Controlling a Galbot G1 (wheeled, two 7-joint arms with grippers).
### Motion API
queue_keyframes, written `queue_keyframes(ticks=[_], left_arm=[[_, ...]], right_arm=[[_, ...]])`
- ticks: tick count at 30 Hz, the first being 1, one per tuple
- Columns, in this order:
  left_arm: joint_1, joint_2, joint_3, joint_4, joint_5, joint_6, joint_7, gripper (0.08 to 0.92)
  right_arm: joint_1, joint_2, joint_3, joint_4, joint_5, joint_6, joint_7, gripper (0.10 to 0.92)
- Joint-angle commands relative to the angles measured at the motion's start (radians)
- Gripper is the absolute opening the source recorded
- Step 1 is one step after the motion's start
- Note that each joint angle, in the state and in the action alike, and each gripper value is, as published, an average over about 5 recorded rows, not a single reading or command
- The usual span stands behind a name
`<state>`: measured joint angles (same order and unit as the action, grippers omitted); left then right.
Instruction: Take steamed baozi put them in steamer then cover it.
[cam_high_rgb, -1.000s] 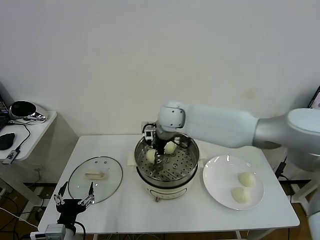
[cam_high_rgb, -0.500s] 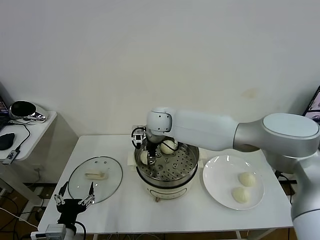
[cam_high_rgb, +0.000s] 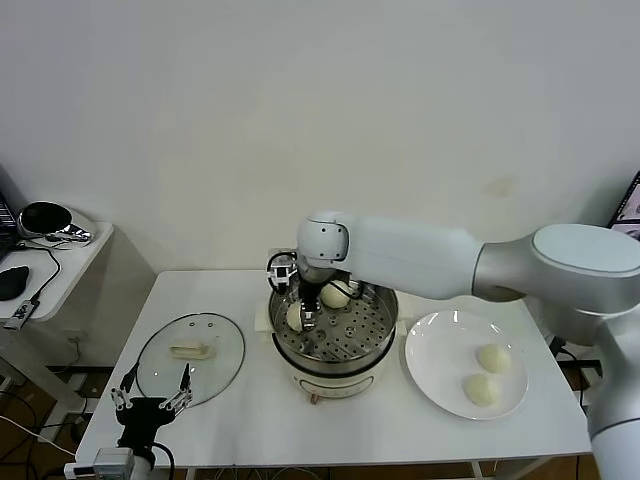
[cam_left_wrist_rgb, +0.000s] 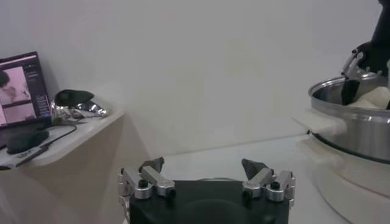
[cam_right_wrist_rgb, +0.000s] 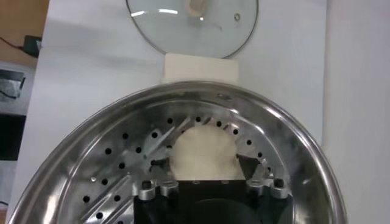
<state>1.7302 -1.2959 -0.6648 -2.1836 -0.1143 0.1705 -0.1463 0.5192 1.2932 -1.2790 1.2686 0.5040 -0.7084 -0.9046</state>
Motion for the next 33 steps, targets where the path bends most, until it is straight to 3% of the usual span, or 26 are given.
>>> queue_keyframes(ticks=[1, 10, 18, 26, 33], left_arm=[[0.0, 0.0, 0.0, -0.002, 0.0, 0.001, 0.001, 0.823], [-0.003, 0.011, 0.009, -0.007, 0.0, 0.004, 0.004, 0.823], [0.009, 0.028, 0.006, -0.011, 0.002, 0.003, 0.004, 0.823], [0.019, 0.017, 0.012, -0.011, 0.009, 0.002, 0.003, 0.823], [0.023, 0.004, 0.015, -0.011, 0.02, 0.002, 0.002, 0.823]], right_arm=[[0.108, -0.098, -0.006, 0.106, -0.003, 0.012, -0.066, 0.822], [0.294, -0.494, -0.089, 0.384, -0.13, 0.135, -0.24, 0.823], [0.28, -0.855, -0.12, 0.507, -0.27, 0.257, -0.293, 0.823], [0.054, -1.033, -0.026, 0.52, -0.445, 0.387, -0.305, 0.823], [-0.307, -1.065, 0.234, 0.45, -0.583, 0.463, -0.281, 0.823]])
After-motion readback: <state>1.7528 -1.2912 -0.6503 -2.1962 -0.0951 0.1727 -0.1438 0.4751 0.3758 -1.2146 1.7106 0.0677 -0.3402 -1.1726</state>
